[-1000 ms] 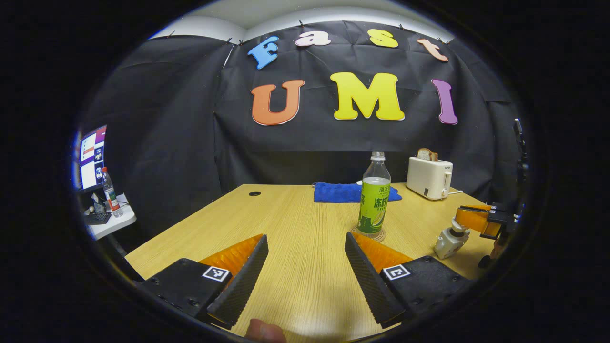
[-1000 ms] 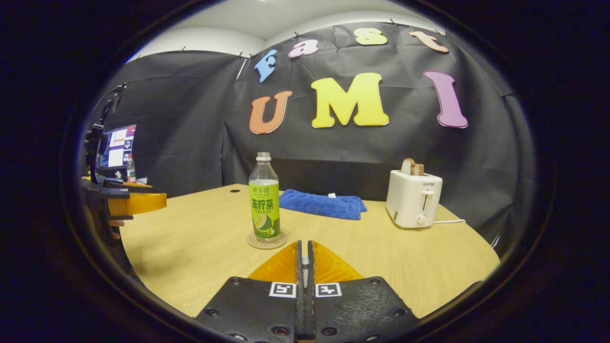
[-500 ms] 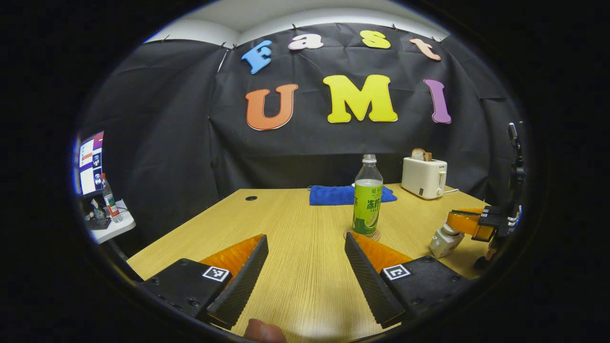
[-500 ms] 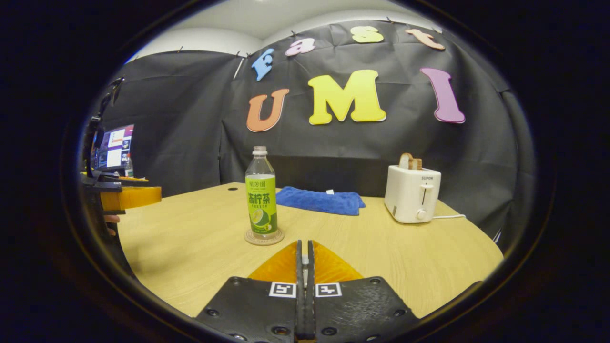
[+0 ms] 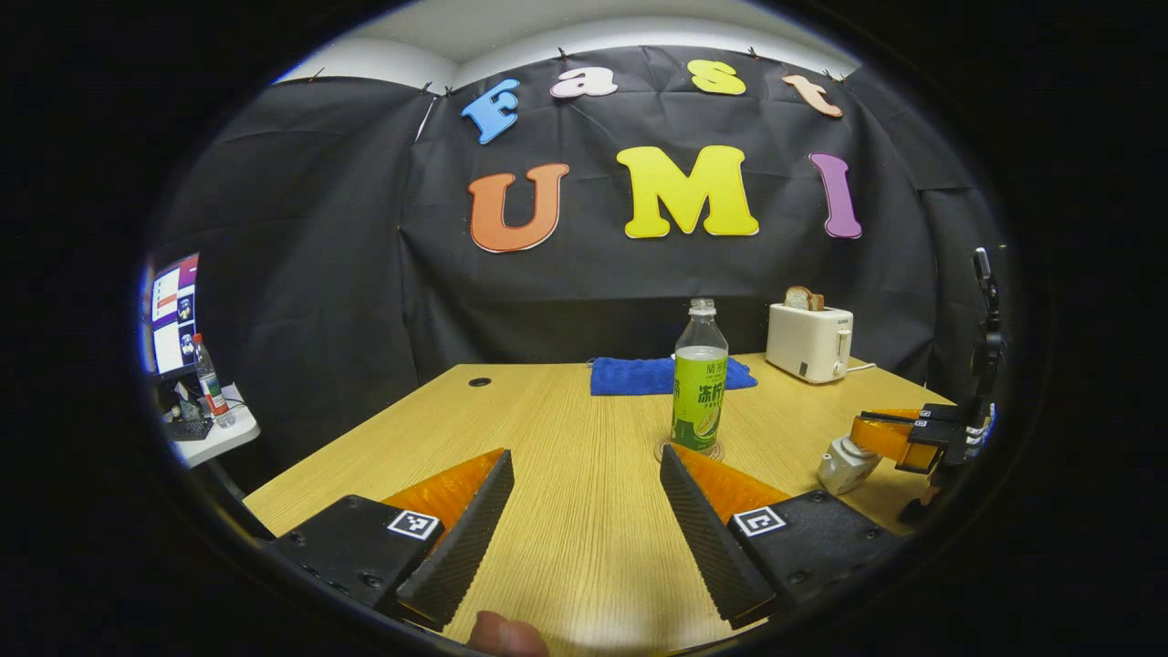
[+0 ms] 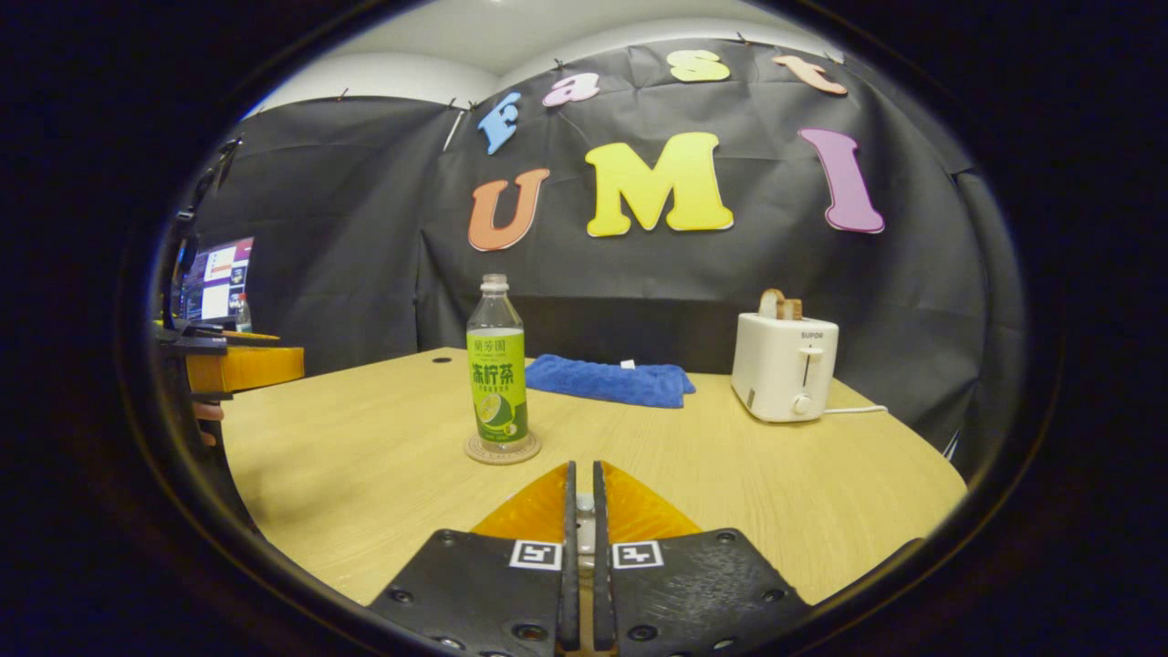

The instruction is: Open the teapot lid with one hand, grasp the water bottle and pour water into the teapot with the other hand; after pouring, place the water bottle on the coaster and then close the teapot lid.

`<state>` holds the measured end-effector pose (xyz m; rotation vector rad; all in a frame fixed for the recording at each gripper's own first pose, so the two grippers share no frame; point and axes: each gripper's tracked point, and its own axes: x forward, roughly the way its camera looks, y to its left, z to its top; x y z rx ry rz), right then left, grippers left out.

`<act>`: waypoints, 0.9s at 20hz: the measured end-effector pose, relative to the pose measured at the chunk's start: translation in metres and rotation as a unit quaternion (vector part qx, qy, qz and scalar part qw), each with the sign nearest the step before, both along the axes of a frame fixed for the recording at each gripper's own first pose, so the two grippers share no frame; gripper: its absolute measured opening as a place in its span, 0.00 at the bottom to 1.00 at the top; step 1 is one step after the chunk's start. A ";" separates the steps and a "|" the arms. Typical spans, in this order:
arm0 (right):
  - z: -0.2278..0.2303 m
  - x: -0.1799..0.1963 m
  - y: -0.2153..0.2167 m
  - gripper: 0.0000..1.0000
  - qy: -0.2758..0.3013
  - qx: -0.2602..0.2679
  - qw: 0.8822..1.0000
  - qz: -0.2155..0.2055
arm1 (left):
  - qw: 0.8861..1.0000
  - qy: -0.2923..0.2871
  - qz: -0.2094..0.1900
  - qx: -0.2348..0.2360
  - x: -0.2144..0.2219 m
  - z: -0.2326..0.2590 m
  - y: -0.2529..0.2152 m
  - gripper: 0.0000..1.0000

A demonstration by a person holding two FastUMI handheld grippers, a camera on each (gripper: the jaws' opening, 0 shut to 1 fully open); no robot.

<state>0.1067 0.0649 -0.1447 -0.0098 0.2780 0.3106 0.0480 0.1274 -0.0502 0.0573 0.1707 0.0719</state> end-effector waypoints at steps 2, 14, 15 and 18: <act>0.017 -0.001 -0.006 0.19 -0.019 0.004 1.000 -0.006 | 1.000 -0.006 -0.001 0.000 -0.002 0.005 -0.004 1.00; 0.113 -0.058 -0.095 0.96 -0.124 0.012 0.984 -0.127 | 0.995 -0.073 -0.064 -0.038 -0.018 0.048 -0.111 1.00; 0.118 -0.065 -0.101 0.95 -0.130 0.007 0.982 -0.136 | 0.994 -0.077 -0.069 -0.041 -0.022 0.050 -0.120 1.00; 0.118 -0.090 -0.107 0.96 -0.130 -0.003 0.981 -0.144 | 0.993 -0.084 -0.075 -0.037 -0.038 0.050 -0.135 1.00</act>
